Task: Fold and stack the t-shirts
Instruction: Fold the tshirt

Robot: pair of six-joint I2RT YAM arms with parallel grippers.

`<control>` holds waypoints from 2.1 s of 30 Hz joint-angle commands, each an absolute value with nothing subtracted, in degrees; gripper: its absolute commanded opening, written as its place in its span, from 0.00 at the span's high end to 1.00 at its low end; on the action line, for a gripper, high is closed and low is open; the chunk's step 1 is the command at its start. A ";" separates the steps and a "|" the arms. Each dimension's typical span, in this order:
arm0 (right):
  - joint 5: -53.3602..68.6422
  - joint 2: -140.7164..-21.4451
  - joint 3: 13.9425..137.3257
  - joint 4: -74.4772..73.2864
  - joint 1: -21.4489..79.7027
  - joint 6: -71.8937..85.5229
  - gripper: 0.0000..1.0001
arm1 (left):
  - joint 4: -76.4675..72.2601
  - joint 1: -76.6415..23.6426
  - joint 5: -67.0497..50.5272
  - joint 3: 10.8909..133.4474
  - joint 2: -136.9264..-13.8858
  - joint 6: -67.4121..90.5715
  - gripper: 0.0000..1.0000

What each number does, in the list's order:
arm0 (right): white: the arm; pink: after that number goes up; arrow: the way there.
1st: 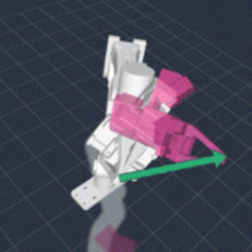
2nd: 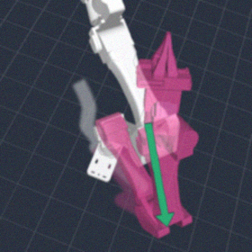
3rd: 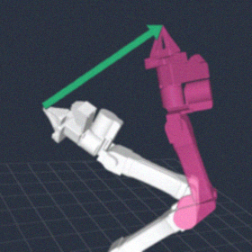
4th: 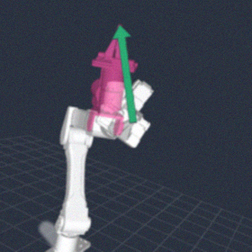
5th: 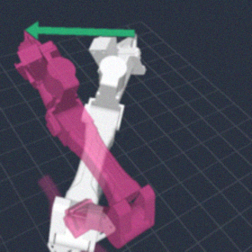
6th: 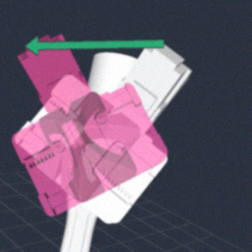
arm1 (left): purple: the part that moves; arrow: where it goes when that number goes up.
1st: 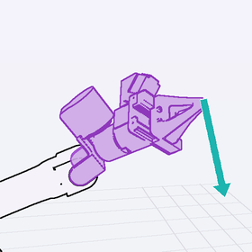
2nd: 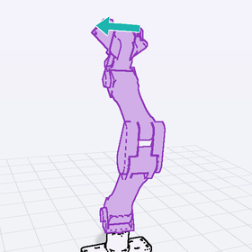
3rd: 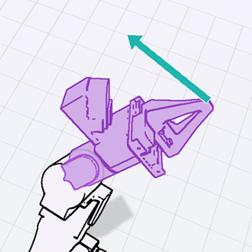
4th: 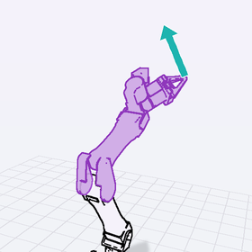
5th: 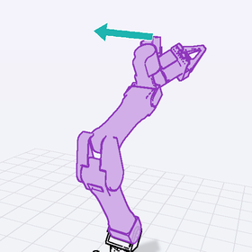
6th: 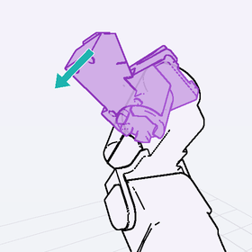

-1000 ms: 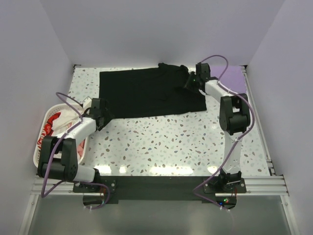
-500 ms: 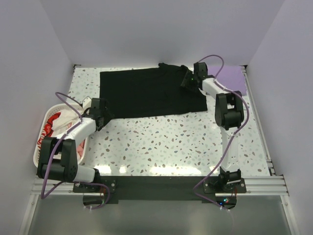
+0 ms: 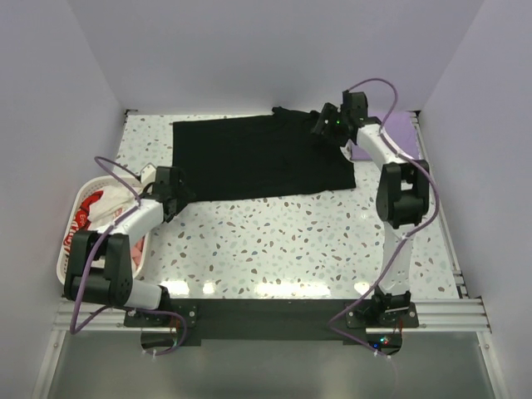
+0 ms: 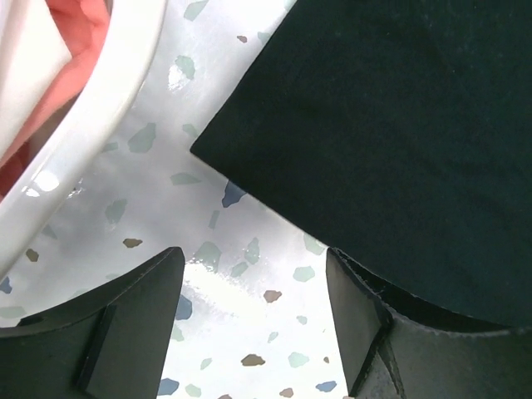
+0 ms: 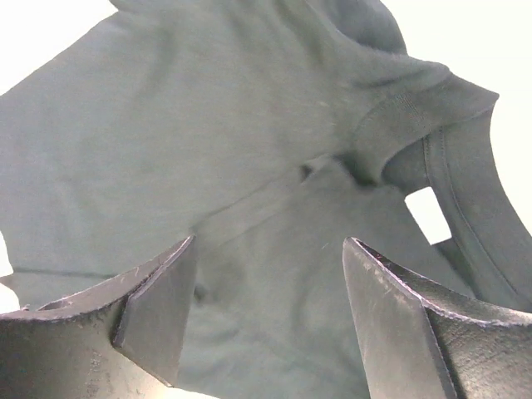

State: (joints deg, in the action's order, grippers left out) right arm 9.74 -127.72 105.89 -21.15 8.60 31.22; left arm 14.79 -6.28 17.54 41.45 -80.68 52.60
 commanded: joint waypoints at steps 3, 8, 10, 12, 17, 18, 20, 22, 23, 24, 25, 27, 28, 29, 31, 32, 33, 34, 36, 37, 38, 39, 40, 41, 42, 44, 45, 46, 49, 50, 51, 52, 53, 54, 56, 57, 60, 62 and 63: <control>7.30 -111.46 99.60 -22.06 8.35 30.67 0.27 | 9.14 -6.15 19.68 41.92 -82.61 53.61 0.30; 7.11 -101.71 82.67 -17.85 6.60 33.47 0.28 | 8.26 -5.01 20.92 42.89 -85.69 53.79 0.34; 7.82 -96.78 77.28 -13.81 5.19 34.62 0.29 | 7.82 -3.96 20.74 42.54 -86.22 53.79 0.37; 8.35 -93.71 71.38 -11.96 4.22 35.33 0.30 | 7.47 -3.43 20.57 42.45 -87.10 54.05 0.39; 8.70 -91.15 62.69 -9.59 3.96 36.38 0.34 | 6.42 -2.02 19.95 42.36 -88.15 54.93 0.40; 8.61 -90.71 61.45 -8.97 3.96 36.65 0.34 | 6.33 -2.02 19.86 42.54 -88.15 54.93 0.41; 8.70 -89.30 57.68 -7.13 3.96 37.61 0.36 | 6.06 -1.93 19.95 42.63 -88.68 55.19 0.41; 7.31 -87.64 55.21 -5.37 3.87 39.19 0.36 | 5.89 -1.85 20.21 42.80 -89.12 55.28 0.44; 6.60 -87.11 53.11 -4.84 3.87 39.90 0.36 | 6.06 -1.85 20.21 42.89 -89.64 55.63 0.44; 5.90 -86.58 52.22 -4.31 3.95 40.34 0.36 | 6.24 -1.85 20.30 43.15 -89.91 55.90 0.46; 4.06 -86.14 50.81 -4.13 3.96 40.60 0.36 | 6.41 -1.85 20.30 43.24 -90.35 56.16 0.48; 2.64 -85.17 49.66 -3.17 3.69 41.31 0.36 | 6.42 -1.85 20.83 43.07 -90.44 56.51 0.49; 2.20 -85.08 49.22 -2.90 3.60 41.66 0.36 | 6.42 -1.85 21.09 43.07 -90.44 56.69 0.50; 1.68 -85.08 48.61 -2.38 3.52 41.83 0.36 | 6.42 -1.85 21.18 43.15 -90.53 56.86 0.50; 1.67 -85.95 48.25 -0.97 2.99 42.80 0.36 | 6.42 -1.85 21.44 43.68 -90.61 56.78 0.53; 1.67 -86.31 48.16 -0.62 2.90 43.41 0.36 | 6.68 -1.85 21.45 44.03 -90.96 56.69 0.56; 1.67 -87.09 47.99 -0.27 2.55 43.68 0.36 | 6.85 -1.93 21.71 44.56 -90.97 56.86 0.60; 1.67 -87.53 47.99 -0.26 2.37 43.77 0.36 | 7.03 -1.93 21.71 44.82 -91.14 56.78 0.62; 0.45 -88.76 47.72 1.65 2.20 44.12 0.37 | 7.12 -2.02 22.06 45.17 -91.41 56.69 0.65; 0.44 -89.29 47.64 1.93 2.02 44.21 0.37 | 7.38 -2.02 22.15 45.26 -91.49 56.69 0.66; 0.44 -89.99 47.90 2.37 1.85 44.38 0.37 | 7.38 -1.93 22.24 45.26 -91.58 56.69 0.67; 0.70 -90.61 48.25 2.46 1.58 44.56 0.38 | 7.30 -2.02 22.32 45.18 -91.58 56.52 0.69; 0.79 -92.09 48.69 2.46 1.41 44.65 0.39 | 7.38 -2.02 22.32 45.18 -91.67 56.51 0.70; 0.97 -92.54 49.39 2.46 1.32 44.65 0.39 | 7.38 -2.02 22.32 45.18 -91.76 56.51 0.71; 0.79 -92.98 49.66 2.46 1.14 44.74 0.39 | 7.47 -2.02 22.24 45.26 -91.76 56.43 0.72; 0.62 -94.04 50.36 2.46 1.06 44.82 0.39 | 7.65 -2.02 22.41 45.35 -91.93 56.43 0.74; 0.44 -94.48 50.62 2.46 1.05 44.74 0.39 | 7.73 -2.02 22.41 45.44 -92.02 56.43 0.77; 0.18 -95.18 51.06 2.46 1.05 44.74 0.39 | 7.91 -2.11 22.50 45.44 -92.02 56.34 0.78; 0.18 -96.76 52.37 2.37 0.97 44.47 0.39 | 8.09 -2.11 22.33 45.88 -92.28 56.16 0.87; 0.18 -98.16 52.73 2.46 0.97 44.39 0.40 | 8.17 -2.11 22.24 46.05 -92.29 56.16 0.90; 0.18 -98.70 53.08 2.98 1.05 44.47 0.41 | 8.26 -2.11 22.24 46.23 -92.37 56.08 0.92; 0.35 -99.40 53.61 3.25 1.05 44.56 0.43 | 8.35 -2.11 22.15 46.32 -92.46 56.16 0.94; 0.44 -100.54 54.05 3.34 0.97 44.73 0.44 | 8.35 -2.11 21.89 46.49 -92.46 56.16 0.95; 0.35 -101.07 54.49 3.34 0.97 44.65 0.46 | 8.52 -2.20 21.71 46.58 -92.46 55.99 0.96; 0.18 -101.86 55.63 3.25 0.97 44.74 0.53 | 9.05 -2.29 21.62 47.28 -92.29 55.99 0.98; 0.18 -102.39 56.07 2.90 0.97 44.56 0.56 | 9.66 -2.46 21.88 47.63 -92.29 55.90 0.99; 0.18 -102.22 56.60 2.38 0.97 44.30 0.68 | 11.07 -2.55 22.67 48.86 -92.11 55.37 1.00; 0.18 -101.87 56.60 1.94 1.05 44.03 0.78 | 11.69 -2.55 23.03 49.57 -92.02 55.28 1.00; -0.69 -101.60 56.60 1.32 0.97 43.95 0.81 | 11.95 -2.55 23.29 49.74 -91.93 55.20 1.00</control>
State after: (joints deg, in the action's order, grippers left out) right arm 2.00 -102.35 54.54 0.86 1.15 44.21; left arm 11.05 -2.55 20.67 47.00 -92.03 55.94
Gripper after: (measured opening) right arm 0.215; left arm 0.067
